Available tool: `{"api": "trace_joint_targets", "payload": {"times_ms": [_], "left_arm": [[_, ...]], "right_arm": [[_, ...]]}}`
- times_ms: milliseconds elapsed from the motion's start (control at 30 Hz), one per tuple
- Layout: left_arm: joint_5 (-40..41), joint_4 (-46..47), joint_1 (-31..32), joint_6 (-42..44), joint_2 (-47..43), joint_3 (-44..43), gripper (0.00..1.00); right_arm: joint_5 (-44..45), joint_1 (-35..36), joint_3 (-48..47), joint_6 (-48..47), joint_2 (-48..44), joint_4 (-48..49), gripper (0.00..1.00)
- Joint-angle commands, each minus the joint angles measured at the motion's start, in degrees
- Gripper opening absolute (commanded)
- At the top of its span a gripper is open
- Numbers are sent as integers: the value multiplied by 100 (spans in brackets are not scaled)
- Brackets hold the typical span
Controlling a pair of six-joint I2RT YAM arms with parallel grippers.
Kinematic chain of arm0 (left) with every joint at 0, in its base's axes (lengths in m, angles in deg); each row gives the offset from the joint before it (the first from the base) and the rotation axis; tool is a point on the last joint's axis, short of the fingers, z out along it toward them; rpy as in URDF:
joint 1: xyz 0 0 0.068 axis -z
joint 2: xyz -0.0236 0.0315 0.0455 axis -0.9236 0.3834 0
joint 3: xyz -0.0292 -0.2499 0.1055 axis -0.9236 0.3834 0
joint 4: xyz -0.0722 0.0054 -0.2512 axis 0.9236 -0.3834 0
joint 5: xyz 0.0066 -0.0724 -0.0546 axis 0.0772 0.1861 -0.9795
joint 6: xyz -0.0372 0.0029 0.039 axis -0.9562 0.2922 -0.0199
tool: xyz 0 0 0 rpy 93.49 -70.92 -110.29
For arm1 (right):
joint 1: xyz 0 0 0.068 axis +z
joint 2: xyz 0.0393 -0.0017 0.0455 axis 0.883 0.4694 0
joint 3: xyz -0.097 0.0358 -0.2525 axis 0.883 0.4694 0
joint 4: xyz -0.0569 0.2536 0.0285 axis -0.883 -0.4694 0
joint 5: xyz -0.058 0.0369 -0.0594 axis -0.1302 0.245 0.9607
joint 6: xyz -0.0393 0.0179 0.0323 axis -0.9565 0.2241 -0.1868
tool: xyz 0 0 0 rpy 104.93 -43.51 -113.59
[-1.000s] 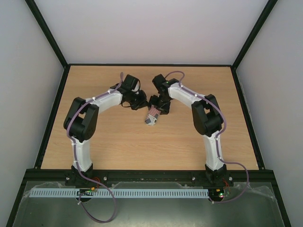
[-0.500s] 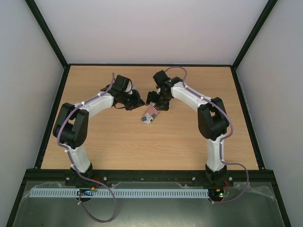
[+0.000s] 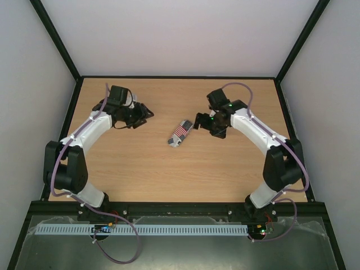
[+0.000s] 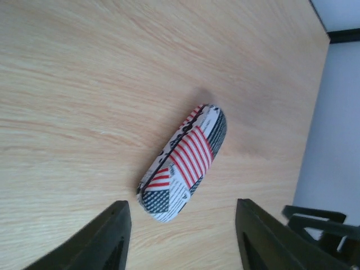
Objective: Organize the sunglasses
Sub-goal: Reset both arms
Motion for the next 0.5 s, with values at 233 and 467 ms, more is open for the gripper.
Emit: {"api": "trace_joint_targets", "payload": {"times_ms": [233, 467], "left_arm": [[733, -462, -101, 154, -681, 440, 99], [1581, -122, -124, 99, -549, 510, 99]], "right_arm": [[1362, -451, 894, -425, -1346, 15, 99], [2615, -1223, 1120, -374, -1184, 765, 98]]}}
